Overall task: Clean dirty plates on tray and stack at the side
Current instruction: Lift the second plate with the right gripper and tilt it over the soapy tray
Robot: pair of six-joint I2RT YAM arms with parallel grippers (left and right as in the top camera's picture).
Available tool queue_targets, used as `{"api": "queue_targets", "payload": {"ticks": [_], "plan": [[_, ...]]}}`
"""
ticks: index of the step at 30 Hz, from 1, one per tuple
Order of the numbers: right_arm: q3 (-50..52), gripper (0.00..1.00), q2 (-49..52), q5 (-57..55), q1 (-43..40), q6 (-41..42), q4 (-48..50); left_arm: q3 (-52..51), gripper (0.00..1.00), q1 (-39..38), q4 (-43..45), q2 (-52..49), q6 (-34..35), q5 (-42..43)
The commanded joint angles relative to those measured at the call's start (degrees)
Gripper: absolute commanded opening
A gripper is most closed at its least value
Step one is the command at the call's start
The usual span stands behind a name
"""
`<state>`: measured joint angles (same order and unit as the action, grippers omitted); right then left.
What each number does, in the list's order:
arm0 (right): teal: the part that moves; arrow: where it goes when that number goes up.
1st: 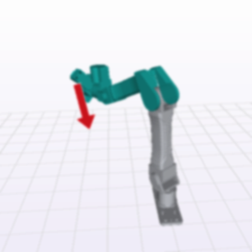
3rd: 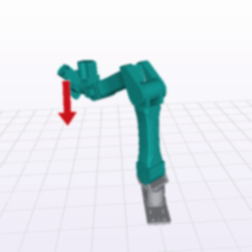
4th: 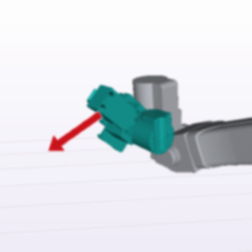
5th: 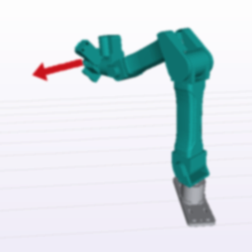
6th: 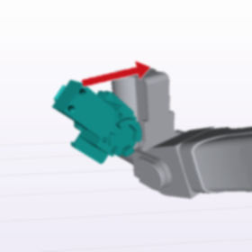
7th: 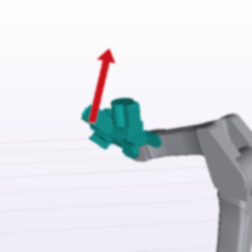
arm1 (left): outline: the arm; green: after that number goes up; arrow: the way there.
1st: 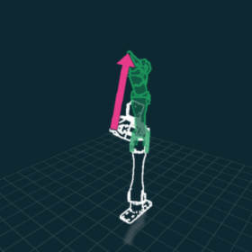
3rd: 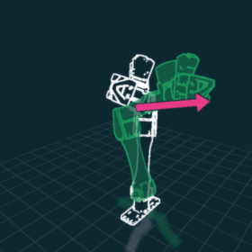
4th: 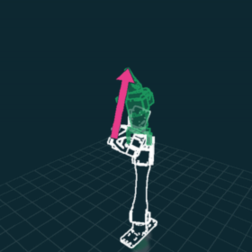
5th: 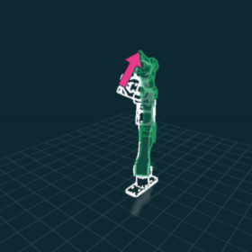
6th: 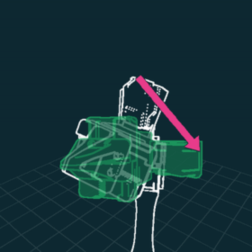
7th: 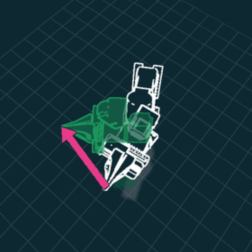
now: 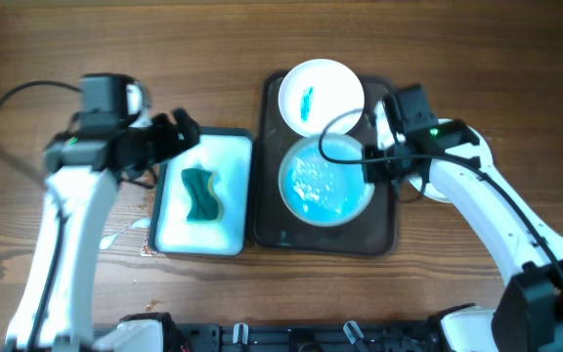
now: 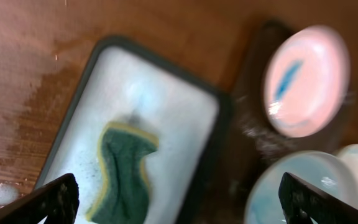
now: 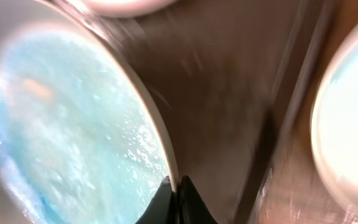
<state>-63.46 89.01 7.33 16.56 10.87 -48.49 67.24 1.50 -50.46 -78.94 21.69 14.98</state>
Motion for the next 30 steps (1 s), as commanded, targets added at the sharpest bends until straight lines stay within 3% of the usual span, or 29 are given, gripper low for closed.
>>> {"api": "queue_targets", "payload": {"ticks": [1, 4, 8, 13, 18, 30], "plan": [[-7.1, 0.04, -1.49, -5.03, 6.14, -4.87, 1.66, 1.31, 1.0, 5.95, -0.2, 8.07, -0.02, 10.82], [-7.69, 0.04, -1.01, -12.87, 15.41, -5.25, 12.17, 1.31, 1.0, 8.46, -0.2, 13.81, -0.04, 12.26], [-7.69, 0.04, 4.13, -31.69, 29.38, -13.07, 29.31, 1.31, 1.0, 8.52, -0.63, 17.33, -0.07, 12.22], [-7.69, 0.04, 5.49, -51.71, 38.97, -24.68, 39.32, 1.29, 1.0, 8.52, -1.07, 17.27, -0.04, 12.22], [-7.69, 0.04, 5.49, -59.56, 44.78, -32.79, 42.47, 1.29, 1.0, 8.52, -1.07, 17.27, -0.04, 12.22], [-7.69, 0.04, 5.49, -62.01, 48.48, -33.4, 43.56, 1.29, 1.0, 8.52, -1.07, 17.27, -0.04, 12.22]]}}
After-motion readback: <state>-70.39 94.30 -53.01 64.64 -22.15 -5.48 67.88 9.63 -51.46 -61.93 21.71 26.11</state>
